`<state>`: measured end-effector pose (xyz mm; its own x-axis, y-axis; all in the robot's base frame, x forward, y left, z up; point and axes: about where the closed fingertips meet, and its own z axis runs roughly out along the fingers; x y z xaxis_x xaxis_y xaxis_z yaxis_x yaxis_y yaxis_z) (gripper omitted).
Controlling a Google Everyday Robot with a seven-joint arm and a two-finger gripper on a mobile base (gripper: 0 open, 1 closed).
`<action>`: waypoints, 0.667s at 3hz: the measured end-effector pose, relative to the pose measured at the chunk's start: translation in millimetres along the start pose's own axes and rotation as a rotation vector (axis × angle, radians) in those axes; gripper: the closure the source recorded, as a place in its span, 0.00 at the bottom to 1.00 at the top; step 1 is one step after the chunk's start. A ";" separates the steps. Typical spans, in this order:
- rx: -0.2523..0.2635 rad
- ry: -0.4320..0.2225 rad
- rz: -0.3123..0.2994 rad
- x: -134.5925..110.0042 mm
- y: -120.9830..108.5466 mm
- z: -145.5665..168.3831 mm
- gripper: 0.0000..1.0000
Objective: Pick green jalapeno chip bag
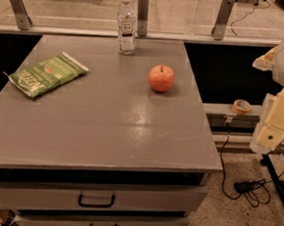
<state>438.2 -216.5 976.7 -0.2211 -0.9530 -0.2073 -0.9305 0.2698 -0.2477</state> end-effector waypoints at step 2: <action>0.003 0.004 -0.020 -10.9 -6.1 5.2 0.00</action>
Offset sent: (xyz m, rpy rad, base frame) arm 0.0213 0.0196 -0.0084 -0.0247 0.0130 0.0392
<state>447.8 -207.1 975.5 -0.2038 -0.9587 -0.1986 -0.9338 0.2513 -0.2549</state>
